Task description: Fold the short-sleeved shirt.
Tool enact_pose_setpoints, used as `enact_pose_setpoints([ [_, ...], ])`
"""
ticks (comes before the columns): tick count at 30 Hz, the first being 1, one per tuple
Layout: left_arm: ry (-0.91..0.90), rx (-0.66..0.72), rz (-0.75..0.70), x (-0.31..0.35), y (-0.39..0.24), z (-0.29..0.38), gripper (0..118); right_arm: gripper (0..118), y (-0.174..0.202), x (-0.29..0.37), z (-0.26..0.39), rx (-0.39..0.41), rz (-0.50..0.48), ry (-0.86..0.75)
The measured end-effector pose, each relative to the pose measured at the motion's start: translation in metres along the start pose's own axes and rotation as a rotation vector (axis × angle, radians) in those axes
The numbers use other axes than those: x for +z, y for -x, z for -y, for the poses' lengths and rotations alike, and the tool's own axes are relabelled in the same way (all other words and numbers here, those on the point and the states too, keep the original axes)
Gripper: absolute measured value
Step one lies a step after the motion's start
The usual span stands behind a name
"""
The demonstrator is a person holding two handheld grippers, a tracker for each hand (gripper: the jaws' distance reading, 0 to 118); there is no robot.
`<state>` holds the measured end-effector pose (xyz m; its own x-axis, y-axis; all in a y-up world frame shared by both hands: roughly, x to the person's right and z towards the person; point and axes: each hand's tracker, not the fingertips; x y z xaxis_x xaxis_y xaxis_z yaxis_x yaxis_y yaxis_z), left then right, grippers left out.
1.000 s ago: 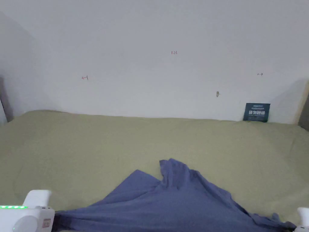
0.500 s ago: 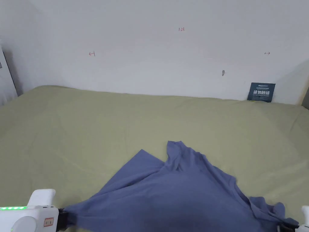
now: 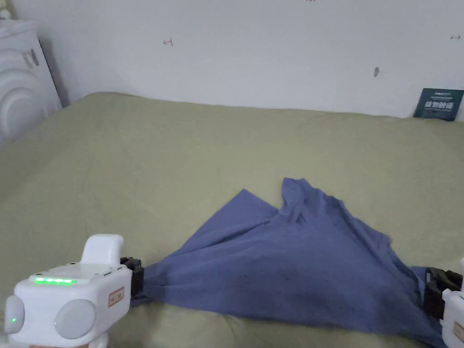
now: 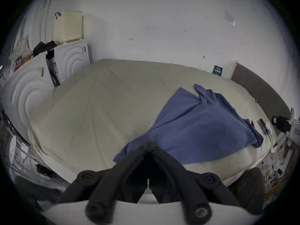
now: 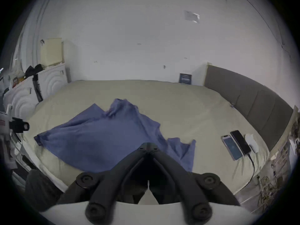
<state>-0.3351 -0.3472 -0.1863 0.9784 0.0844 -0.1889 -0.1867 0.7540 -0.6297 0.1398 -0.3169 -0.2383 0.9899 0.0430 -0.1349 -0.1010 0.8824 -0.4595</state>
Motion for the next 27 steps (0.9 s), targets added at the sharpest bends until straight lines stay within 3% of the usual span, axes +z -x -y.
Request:
enact_pose_setpoints([
  [7,0.036,0.022,-0.048,-0.009,0.021,0.016,0,2,0.036,0.012,0.005,-0.015,-0.038,-0.028],
  [13,0.094,0.054,-0.036,-0.034,0.047,0.009,1,2,0.054,0.005,0.024,-0.02,-0.086,0.04],
  [14,0.13,0.066,-0.01,-0.041,0.051,0.007,13,2,0.056,0.003,0.027,-0.019,-0.09,0.05],
  [16,0.146,0.067,-0.011,-0.056,0.06,0.003,98,2,0.058,-0.003,0.034,-0.014,-0.097,0.08],
  [17,0.187,0.058,0.006,-0.067,0.062,0.002,118,2,0.059,-0.006,0.036,-0.01,-0.102,0.098],
  [22,0.238,0.03,-0.021,-0.1,0.054,0.001,117,2,0.06,-0.023,0.043,0.014,-0.111,0.149],
  [23,0.25,0.024,-0.026,-0.106,0.053,0.0,112,2,0.06,-0.028,0.043,0.022,-0.116,0.163],
  [24,0.266,0.018,-0.017,-0.115,0.054,-0.003,88,2,0.06,-0.033,0.042,0.031,-0.12,0.178],
  [25,0.284,0.008,-0.009,-0.116,0.052,-0.004,54,2,0.059,-0.038,0.041,0.034,-0.122,0.186],
  [27,0.283,0.008,0.008,-0.111,0.045,-0.005,6,2,0.056,-0.052,0.035,0.028,-0.123,0.215],
])
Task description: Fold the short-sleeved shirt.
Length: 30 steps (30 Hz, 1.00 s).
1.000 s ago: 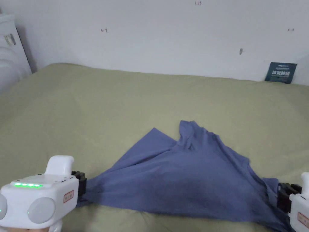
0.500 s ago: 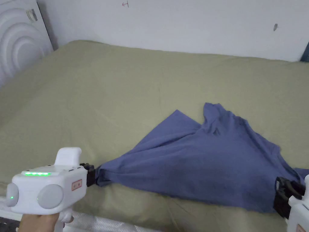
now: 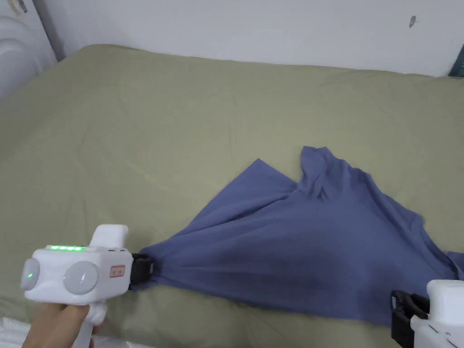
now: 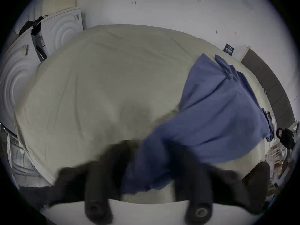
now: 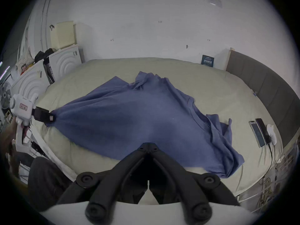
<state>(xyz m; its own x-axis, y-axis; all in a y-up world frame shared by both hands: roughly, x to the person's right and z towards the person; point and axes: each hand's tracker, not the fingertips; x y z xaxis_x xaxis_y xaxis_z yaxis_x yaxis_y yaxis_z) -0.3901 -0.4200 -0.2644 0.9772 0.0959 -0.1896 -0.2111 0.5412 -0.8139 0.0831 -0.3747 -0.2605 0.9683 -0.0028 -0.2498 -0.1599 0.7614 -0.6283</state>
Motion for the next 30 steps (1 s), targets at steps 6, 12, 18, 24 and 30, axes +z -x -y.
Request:
enact_pose_setpoints([
  [6,-0.005,-0.06,0.003,-0.003,-0.011,-0.002,6,2,-0.037,-0.068,-0.054,0.003,0.018,0.031],
  [12,0.016,-0.054,0.022,-0.004,-0.01,-0.005,6,5,-0.082,-0.176,-0.147,0.03,0.007,0.106],
  [18,0.03,-0.036,0.045,-0.005,-0.015,-0.006,6,81,-0.097,-0.268,-0.204,0.022,-0.128,0.248],
  [24,0.03,-0.053,0.024,-0.009,-0.014,-0.012,6,80,-0.082,-0.328,-0.202,0.137,-0.014,0.345],
  [30,0.012,-0.031,0.036,-0.005,-0.01,-0.019,6,3,-0.08,-0.263,-0.229,0.09,-0.005,0.248],
])
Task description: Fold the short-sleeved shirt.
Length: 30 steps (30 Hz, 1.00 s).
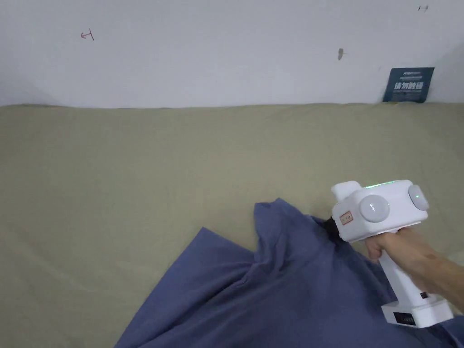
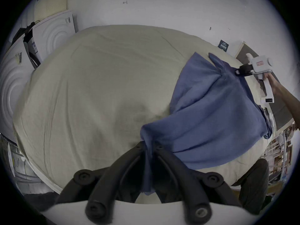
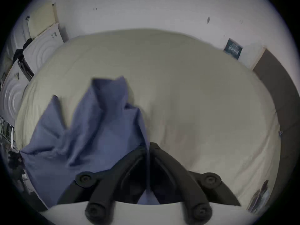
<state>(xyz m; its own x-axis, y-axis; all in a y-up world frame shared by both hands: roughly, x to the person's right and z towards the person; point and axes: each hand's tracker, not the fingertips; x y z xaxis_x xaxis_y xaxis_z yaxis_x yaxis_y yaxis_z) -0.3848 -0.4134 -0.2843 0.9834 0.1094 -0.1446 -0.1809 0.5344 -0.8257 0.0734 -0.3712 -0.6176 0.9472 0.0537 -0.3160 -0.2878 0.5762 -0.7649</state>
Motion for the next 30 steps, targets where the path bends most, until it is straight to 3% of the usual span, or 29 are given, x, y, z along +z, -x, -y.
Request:
enact_pose_setpoints([
  [3,-0.076,0.01,0.015,0.023,-0.003,-0.015,6,3,0.002,0.083,-0.006,0.007,-0.041,-0.082],
  [5,-0.135,0.003,0.041,0.047,-0.008,-0.033,6,3,0.0,0.122,0.009,0.05,-0.013,-0.169],
  [11,-0.313,-0.02,0.088,0.136,-0.038,-0.098,6,3,-0.007,0.296,0.008,0.081,0.05,-0.395],
  [17,-0.469,-0.064,0.057,0.224,-0.073,-0.17,6,3,-0.034,0.426,0.005,0.016,0.124,-0.578],
  [22,-0.552,-0.085,-0.005,0.277,-0.094,-0.216,6,3,-0.05,0.477,0.009,-0.022,0.168,-0.665],
  [26,-0.568,-0.074,-0.022,0.299,-0.104,-0.244,6,3,-0.06,0.486,0.007,-0.113,0.153,-0.725],
  [30,-0.578,-0.073,-0.056,0.309,-0.107,-0.26,6,3,-0.067,0.48,-0.002,-0.136,0.15,-0.741],
])
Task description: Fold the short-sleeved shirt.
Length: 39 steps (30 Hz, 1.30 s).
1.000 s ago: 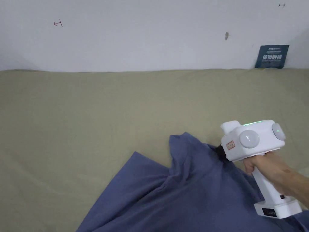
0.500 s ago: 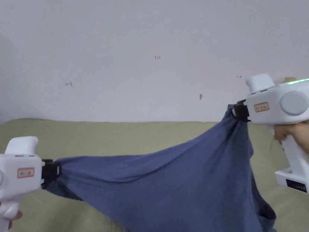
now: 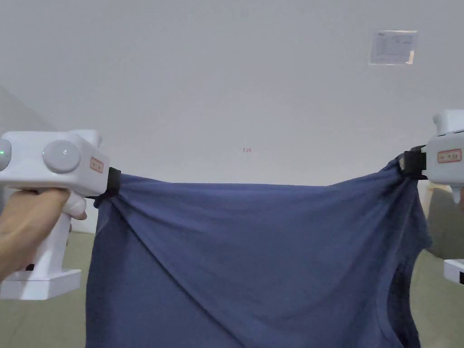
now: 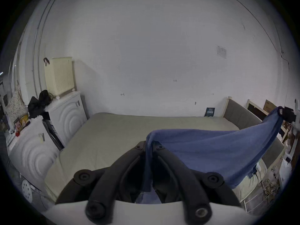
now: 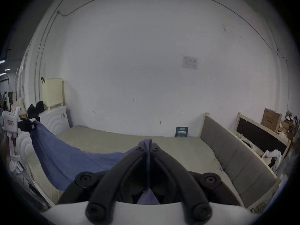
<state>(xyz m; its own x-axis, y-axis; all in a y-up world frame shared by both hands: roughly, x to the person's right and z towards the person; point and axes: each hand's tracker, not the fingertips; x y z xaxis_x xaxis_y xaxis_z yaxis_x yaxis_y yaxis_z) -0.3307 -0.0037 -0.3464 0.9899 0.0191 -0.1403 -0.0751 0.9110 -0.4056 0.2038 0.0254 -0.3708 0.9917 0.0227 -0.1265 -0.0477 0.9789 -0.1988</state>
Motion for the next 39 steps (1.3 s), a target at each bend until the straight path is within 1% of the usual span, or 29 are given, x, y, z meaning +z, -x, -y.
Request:
enact_pose_setpoints([
  [4,0.008,0.02,-0.02,-0.008,0.004,-0.014,6,3,0.002,-0.014,-0.008,-0.019,-0.004,-0.028],
  [6,0.006,0.036,-0.025,-0.016,0.006,-0.022,6,3,0.006,-0.023,-0.015,0.001,-0.005,-0.035],
  [9,0.002,0.018,-0.059,-0.032,0.004,-0.035,6,3,0.01,-0.044,-0.03,0.022,-0.001,-0.037],
  [12,0.0,0.0,-0.06,-0.052,0.002,-0.055,6,3,0.016,-0.073,-0.047,0.03,0.042,-0.045],
  [15,-0.017,0.001,-0.087,-0.075,-0.003,-0.075,6,3,0.019,-0.105,-0.065,0.044,0.054,-0.055],
  [19,-0.035,-0.017,-0.123,-0.112,-0.009,-0.096,6,3,0.018,-0.148,-0.083,0.039,0.073,-0.071],
  [23,-0.051,-0.002,-0.141,-0.148,-0.018,-0.11,6,3,0.021,-0.19,-0.098,0.068,0.099,-0.071],
  [26,-0.063,-0.002,-0.156,-0.174,-0.021,-0.119,6,3,0.024,-0.217,-0.106,0.071,0.108,-0.088],
  [30,-0.069,0.018,-0.174,-0.213,-0.02,-0.116,6,3,0.028,-0.252,-0.098,0.087,0.12,-0.082],
  [32,-0.067,0.014,-0.19,-0.234,-0.02,-0.107,6,3,0.03,-0.269,-0.087,0.081,0.118,-0.079],
  [34,-0.046,-0.011,-0.199,-0.251,-0.023,-0.09,6,3,0.032,-0.285,-0.071,0.073,0.115,-0.068],
  [36,-0.022,-0.019,-0.194,-0.274,-0.022,-0.068,6,3,0.032,-0.299,-0.048,0.074,0.108,-0.026],
  [37,-0.004,-0.022,-0.189,-0.282,-0.022,-0.054,6,3,0.032,-0.304,-0.033,0.082,0.108,0.0],
  [39,0.046,-0.03,-0.185,-0.303,-0.022,-0.026,6,3,0.03,-0.313,0.001,0.074,0.092,0.049],
])
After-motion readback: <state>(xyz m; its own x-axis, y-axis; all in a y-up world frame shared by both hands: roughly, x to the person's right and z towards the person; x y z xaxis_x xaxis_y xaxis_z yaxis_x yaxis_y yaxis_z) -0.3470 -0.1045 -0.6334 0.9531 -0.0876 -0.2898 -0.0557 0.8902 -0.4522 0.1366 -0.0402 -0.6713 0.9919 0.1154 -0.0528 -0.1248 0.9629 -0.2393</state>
